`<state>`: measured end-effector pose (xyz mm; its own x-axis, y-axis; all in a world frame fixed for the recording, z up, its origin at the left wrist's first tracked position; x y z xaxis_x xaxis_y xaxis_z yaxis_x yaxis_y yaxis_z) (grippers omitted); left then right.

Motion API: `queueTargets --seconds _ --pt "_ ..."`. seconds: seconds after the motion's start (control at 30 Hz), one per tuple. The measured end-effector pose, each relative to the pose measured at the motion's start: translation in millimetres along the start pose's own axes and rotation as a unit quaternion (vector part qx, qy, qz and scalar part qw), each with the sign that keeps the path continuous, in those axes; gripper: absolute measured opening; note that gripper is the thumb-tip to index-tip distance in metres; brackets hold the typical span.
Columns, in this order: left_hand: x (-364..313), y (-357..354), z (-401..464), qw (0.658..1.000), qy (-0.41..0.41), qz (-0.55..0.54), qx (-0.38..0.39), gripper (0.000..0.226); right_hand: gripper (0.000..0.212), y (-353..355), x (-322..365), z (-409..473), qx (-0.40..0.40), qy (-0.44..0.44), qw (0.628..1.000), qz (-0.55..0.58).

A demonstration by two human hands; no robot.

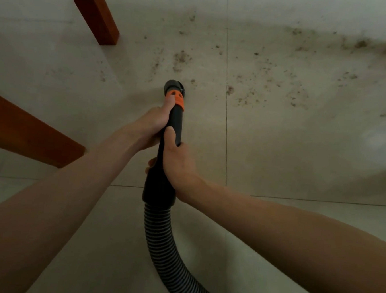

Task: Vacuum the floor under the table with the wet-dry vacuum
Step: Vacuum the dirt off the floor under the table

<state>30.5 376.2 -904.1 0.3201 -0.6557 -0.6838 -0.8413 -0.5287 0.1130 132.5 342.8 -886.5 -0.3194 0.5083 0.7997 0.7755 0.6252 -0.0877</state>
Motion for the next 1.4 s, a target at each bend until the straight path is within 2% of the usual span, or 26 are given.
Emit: queueTargets --seconds 0.2,0.4,0.63,0.87,1.07,1.4 --pt "-3 -10 -9 1.0 0.008 -0.026 0.012 0.063 0.045 10 8 -7 0.013 -0.009 1.0 0.003" --pt "-3 -26 -30 0.999 0.011 -0.006 0.053 0.048 0.052 24 14 -15 0.017 -0.004 1.0 -0.013" --pt "-10 -31 -38 0.999 0.022 0.008 0.023 0.05 0.045 31 21 -16 0.029 -0.008 0.999 -0.026" --pt "-8 -45 -51 0.997 0.058 -0.034 0.022 0.054 0.051 40 25 -24 0.041 -0.024 0.999 0.018" --pt "-10 -60 -52 0.999 0.036 -0.031 0.008 0.052 0.046 60 27 -30 0.033 0.003 0.999 -0.029" --pt "-25 -75 -34 0.999 0.001 -0.005 -0.042 0.058 0.041 83 29 -11 0.046 0.008 0.999 -0.015"
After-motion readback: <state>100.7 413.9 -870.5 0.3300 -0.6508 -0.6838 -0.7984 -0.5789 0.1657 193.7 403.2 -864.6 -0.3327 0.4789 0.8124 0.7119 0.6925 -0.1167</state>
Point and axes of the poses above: each hand's wrist, its own z-axis towards the middle knuckle, its own y-axis out of the back of the hand, x = y × z, the point moved 8 cm from there along z, towards the middle knuckle, and after that the axes turned 5 degrees about y, right-handed, at the moved point
